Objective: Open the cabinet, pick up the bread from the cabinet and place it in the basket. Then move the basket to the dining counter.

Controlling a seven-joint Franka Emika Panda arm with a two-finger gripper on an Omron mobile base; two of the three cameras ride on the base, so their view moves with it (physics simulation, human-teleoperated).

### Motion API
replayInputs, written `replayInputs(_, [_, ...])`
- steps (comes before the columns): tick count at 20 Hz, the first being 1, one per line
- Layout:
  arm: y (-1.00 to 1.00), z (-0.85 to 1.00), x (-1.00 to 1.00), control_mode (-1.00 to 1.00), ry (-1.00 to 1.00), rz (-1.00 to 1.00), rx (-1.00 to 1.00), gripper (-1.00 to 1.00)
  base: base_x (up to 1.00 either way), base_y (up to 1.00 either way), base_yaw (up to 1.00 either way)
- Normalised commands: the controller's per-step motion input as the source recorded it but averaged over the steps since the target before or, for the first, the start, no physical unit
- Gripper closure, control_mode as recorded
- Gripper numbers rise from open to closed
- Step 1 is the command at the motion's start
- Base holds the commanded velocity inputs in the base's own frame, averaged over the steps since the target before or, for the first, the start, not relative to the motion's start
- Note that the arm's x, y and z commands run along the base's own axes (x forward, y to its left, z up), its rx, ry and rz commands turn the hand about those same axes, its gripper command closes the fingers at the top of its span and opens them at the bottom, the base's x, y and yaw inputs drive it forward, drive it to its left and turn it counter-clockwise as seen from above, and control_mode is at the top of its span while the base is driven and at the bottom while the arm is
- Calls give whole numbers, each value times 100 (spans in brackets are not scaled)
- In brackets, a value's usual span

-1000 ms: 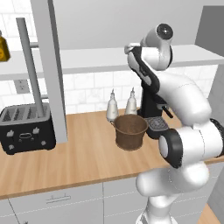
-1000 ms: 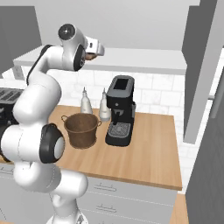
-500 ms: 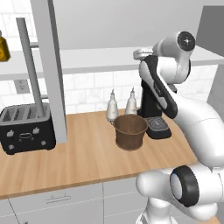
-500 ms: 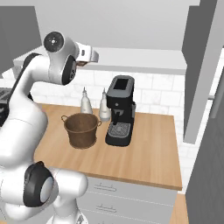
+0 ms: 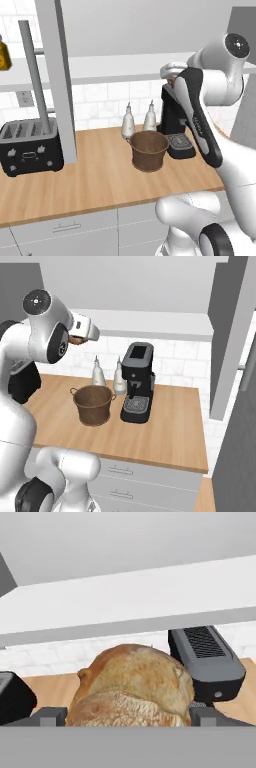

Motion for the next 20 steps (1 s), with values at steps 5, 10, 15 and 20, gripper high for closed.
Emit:
replayInputs(5, [27, -98, -100, -100, 16, 0, 1, 100, 0, 0, 0])
replayInputs(10, [1, -100, -40, -100, 40, 0, 3, 100, 0, 0, 0])
replayInputs(15, [-10, -100, 100, -100, 37, 0, 8, 100, 0, 0, 0])
replayInputs(20, [10, -100, 100, -100, 12, 0, 0, 100, 0, 0, 0])
